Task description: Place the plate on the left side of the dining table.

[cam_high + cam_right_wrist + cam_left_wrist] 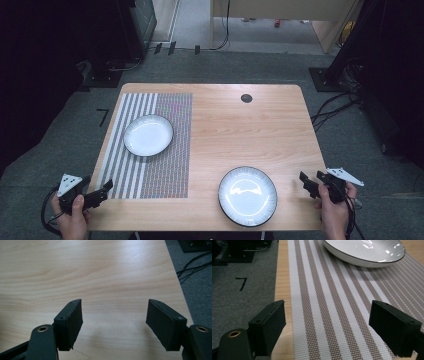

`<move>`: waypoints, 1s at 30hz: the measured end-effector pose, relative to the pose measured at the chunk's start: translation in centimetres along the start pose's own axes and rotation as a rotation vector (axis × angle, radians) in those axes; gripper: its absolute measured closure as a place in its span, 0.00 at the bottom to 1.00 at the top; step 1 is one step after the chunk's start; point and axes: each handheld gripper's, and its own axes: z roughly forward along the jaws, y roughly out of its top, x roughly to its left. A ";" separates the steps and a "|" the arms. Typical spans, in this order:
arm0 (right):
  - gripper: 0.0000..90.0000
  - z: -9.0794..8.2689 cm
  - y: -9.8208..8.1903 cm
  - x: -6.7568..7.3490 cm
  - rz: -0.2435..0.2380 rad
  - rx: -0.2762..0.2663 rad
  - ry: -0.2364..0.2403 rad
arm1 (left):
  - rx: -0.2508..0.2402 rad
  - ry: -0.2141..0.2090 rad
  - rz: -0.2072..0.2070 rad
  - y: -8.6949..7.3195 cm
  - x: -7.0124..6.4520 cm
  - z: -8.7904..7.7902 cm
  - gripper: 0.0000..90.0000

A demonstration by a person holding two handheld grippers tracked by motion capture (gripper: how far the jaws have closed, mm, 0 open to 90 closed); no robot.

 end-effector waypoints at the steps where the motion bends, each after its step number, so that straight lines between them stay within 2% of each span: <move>1: 0.33 0.0 -0.2 -0.1 -0.009 0.006 -0.014 | 0.001 0.003 -0.001 -0.1 0.1 0.0 0.15; 11: 0.32 0.4 -0.8 -0.1 -0.038 0.029 -0.045 | 0.028 0.010 0.025 -1.4 0.0 0.3 0.15; 15: 0.31 0.5 -1.0 0.1 -0.069 0.026 -0.059 | 0.023 0.018 0.037 -1.4 -0.2 0.4 0.15; 19: 0.29 0.6 -1.0 0.6 -0.112 0.042 -0.089 | 0.034 0.043 0.081 -1.6 -0.7 0.7 0.15; 23: 0.27 0.7 -1.1 0.8 -0.125 0.045 -0.095 | 0.033 0.034 0.083 -1.6 -0.8 0.8 0.15; 26: 0.26 0.7 -1.1 0.8 -0.129 0.049 -0.093 | 0.058 0.021 0.064 -1.5 -0.6 1.0 0.15; 27: 0.26 0.7 -1.1 0.8 -0.130 0.049 -0.092 | 0.058 0.021 0.064 -1.5 -0.6 1.0 0.15; 28: 0.25 0.8 -1.0 0.8 -0.134 0.050 -0.089 | 0.084 0.027 0.063 -1.5 -0.6 1.2 0.15; 30: 0.24 0.8 -1.1 0.8 -0.133 0.053 -0.088 | 0.105 0.031 0.073 -1.4 -0.7 1.3 0.15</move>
